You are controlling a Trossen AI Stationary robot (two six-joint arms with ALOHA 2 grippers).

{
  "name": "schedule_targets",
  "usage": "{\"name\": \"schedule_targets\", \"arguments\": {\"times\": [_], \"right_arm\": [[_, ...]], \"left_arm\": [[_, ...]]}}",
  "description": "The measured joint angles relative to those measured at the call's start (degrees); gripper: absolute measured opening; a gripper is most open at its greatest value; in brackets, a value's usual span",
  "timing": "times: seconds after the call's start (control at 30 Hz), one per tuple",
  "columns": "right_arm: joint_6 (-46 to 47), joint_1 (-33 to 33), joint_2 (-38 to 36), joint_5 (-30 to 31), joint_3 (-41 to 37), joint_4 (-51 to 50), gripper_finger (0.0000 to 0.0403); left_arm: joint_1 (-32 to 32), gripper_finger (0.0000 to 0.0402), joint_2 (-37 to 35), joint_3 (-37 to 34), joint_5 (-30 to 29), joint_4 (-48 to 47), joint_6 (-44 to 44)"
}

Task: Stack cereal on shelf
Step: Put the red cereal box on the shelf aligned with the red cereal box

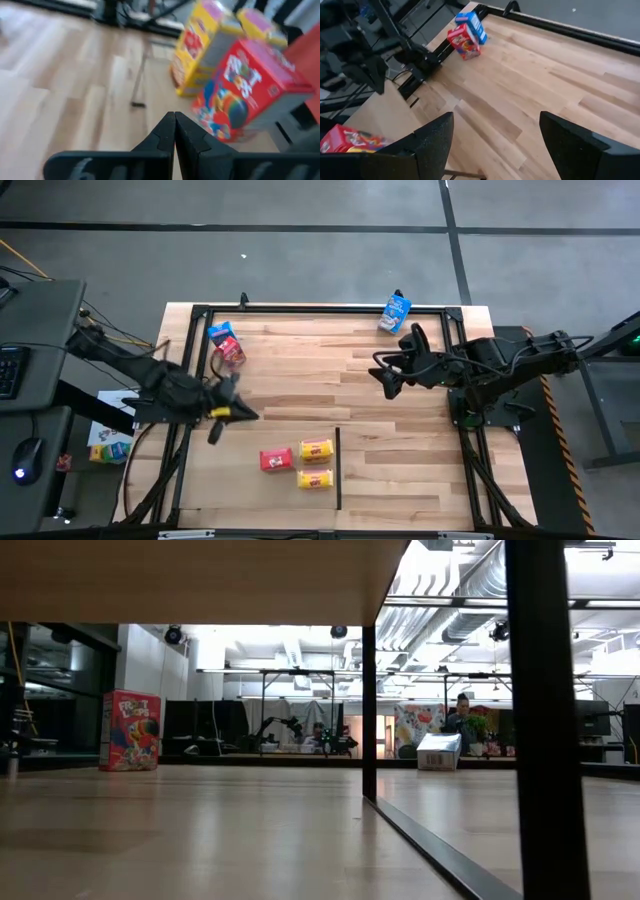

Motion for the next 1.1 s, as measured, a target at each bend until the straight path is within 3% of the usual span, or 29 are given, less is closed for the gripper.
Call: {"name": "schedule_targets", "arguments": {"times": [0.37, 0.57, 0.77, 0.93, 1.1], "right_arm": [[3.98, -1.28, 0.0, 4.27, 0.0, -0.28, 0.0287], [6.5, -4.39, 0.0, 4.35, 0.0, -2.27, 0.0287], [7.81, -8.24, 0.0, 4.54, 0.0, -6.15, 0.0287], [9.51, -12.23, 0.0, 3.87, 0.0, -12.49, 0.0287], [4.71, -17.53, 0.0, -1.81, 0.0, -19.34, 0.0287]], "left_arm": [[12.97, 0.0, -8.07, 0.0, -8.9, -4.44, 2.66], [26.0, 0.0, -5.59, 0.0, 1.09, -5.39, 3.52], [38.5, 0.0009, -1.95, -0.02, 6.71, -5.02, 5.09], [44.4, 0.0051, -1.32, 0.0, 7.71, -3.84, 3.56], [47.58, 0.0107, -1.46, 0.0, 7.7, -3.12, -2.66]]}}
